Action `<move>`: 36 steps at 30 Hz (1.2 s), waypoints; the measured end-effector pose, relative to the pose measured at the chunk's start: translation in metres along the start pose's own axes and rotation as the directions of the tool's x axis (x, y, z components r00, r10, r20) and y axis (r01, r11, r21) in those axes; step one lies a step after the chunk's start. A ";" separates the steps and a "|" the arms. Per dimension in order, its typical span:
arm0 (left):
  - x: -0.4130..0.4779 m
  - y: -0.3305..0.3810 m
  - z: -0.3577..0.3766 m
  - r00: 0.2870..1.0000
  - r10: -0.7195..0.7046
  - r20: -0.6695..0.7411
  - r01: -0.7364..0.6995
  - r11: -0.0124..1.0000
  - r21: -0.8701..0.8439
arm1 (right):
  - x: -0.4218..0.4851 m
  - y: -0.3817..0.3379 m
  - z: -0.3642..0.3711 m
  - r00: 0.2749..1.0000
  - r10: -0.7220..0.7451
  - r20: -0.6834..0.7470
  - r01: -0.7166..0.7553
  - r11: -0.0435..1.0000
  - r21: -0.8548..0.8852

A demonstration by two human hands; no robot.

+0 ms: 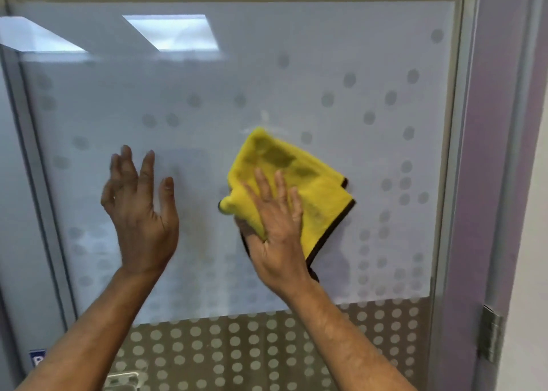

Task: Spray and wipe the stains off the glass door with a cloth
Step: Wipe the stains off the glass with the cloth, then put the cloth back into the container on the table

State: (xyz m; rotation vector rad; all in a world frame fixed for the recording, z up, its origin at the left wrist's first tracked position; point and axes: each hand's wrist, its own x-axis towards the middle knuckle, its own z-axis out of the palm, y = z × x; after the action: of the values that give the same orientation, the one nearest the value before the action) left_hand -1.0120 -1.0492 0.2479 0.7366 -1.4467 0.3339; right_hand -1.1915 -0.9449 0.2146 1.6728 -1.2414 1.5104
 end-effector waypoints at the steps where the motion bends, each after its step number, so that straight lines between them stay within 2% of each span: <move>1: -0.005 0.010 -0.006 1.000 0.005 -0.019 -0.006 0.999 -0.037 | -0.009 -0.005 -0.001 0.999 -0.020 0.046 0.017 0.998 0.062; 2: -0.012 0.020 -0.013 0.999 -0.040 -0.028 0.036 0.992 -0.124 | -0.018 -0.011 -0.002 0.997 -0.034 0.067 0.026 0.993 0.117; 3: -0.019 0.031 -0.021 0.990 -0.142 -0.008 0.135 0.957 -0.257 | -0.027 -0.016 -0.003 0.996 -0.048 0.073 0.037 0.987 0.156; 4: -0.025 0.044 -0.030 0.961 -0.268 0.062 0.270 0.875 -0.403 | -0.035 -0.021 -0.004 0.995 -0.068 0.076 0.054 0.983 0.176; 5: -0.030 0.055 -0.038 0.910 -0.377 0.169 0.409 0.762 -0.502 | -0.043 -0.026 -0.005 0.992 -0.096 0.085 0.079 0.981 0.180; 7: -0.037 0.068 -0.055 0.756 -0.500 0.422 0.654 0.559 -0.509 | -0.058 -0.034 -0.008 0.978 -0.166 0.124 0.146 0.977 0.152; 8: -0.040 0.071 -0.063 0.661 -0.517 0.544 0.750 0.483 -0.452 | -0.065 -0.036 -0.009 0.968 -0.200 0.149 0.182 0.975 0.127; 10: -0.043 0.068 -0.081 0.472 -0.447 0.760 0.873 0.355 -0.334 | -0.077 -0.042 -0.012 0.948 -0.239 0.211 0.229 0.971 0.070; 12: -0.043 0.064 -0.099 0.358 -0.295 0.886 0.921 0.270 -0.282 | -0.089 -0.050 -0.013 0.931 -0.253 0.263 0.259 0.966 0.012; 14: -0.044 0.058 -0.117 0.322 -0.223 0.920 0.927 0.274 -0.258 | -0.099 -0.062 -0.014 0.913 -0.281 0.296 0.310 0.949 -0.056; 16: -0.046 0.054 -0.134 0.334 -0.220 0.917 0.911 0.326 -0.254 | -0.107 -0.077 -0.015 0.896 -0.294 0.333 0.346 0.932 -0.110; 18: -0.053 0.048 -0.150 0.340 -0.278 0.898 0.912 0.330 -0.243 | -0.113 -0.097 -0.015 0.884 -0.293 0.365 0.360 0.923 -0.133; 20: -0.059 0.040 -0.170 0.319 -0.338 0.886 0.933 0.277 -0.230 | -0.121 -0.123 -0.016 0.882 -0.278 0.381 0.343 0.933 -0.111; 23: -0.066 0.025 -0.204 0.267 -0.361 0.894 0.961 0.169 -0.219 | -0.134 -0.163 -0.021 0.920 -0.167 0.354 0.171 0.985 0.020; 26: -0.077 0.003 -0.239 0.225 -0.348 0.910 0.969 0.175 -0.173 | -0.145 -0.199 -0.029 0.986 0.037 0.161 -0.062 0.986 0.152; 28: -0.084 -0.009 -0.265 0.190 -0.307 0.933 0.972 0.193 -0.135 | -0.143 -0.220 -0.034 0.980 0.182 0.079 -0.192 0.971 0.143; 30: -0.090 -0.017 -0.291 0.143 -0.256 0.956 0.975 0.204 -0.092 | -0.136 -0.237 -0.040 0.932 0.295 0.210 -0.322 0.941 0.105; 32: -0.092 -0.022 -0.314 0.101 -0.204 0.974 0.973 0.225 -0.053 | -0.128 -0.250 -0.048 0.804 0.369 0.466 -0.476 0.869 0.133; 34: -0.093 -0.023 -0.337 0.070 -0.163 0.984 0.970 0.242 -0.029 | -0.122 -0.261 -0.054 0.663 0.344 0.665 -0.607 0.767 0.208; 36: -0.092 -0.023 -0.359 0.055 -0.154 0.986 0.965 0.260 -0.013 | -0.124 -0.273 -0.057 0.606 0.280 0.744 -0.652 0.710 0.264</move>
State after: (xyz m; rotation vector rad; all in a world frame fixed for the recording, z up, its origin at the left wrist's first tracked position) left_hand -0.7322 -0.8182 0.1686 0.8111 -1.7264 -1.7248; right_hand -0.9647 -0.7492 0.1540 2.5429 -1.9250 1.7322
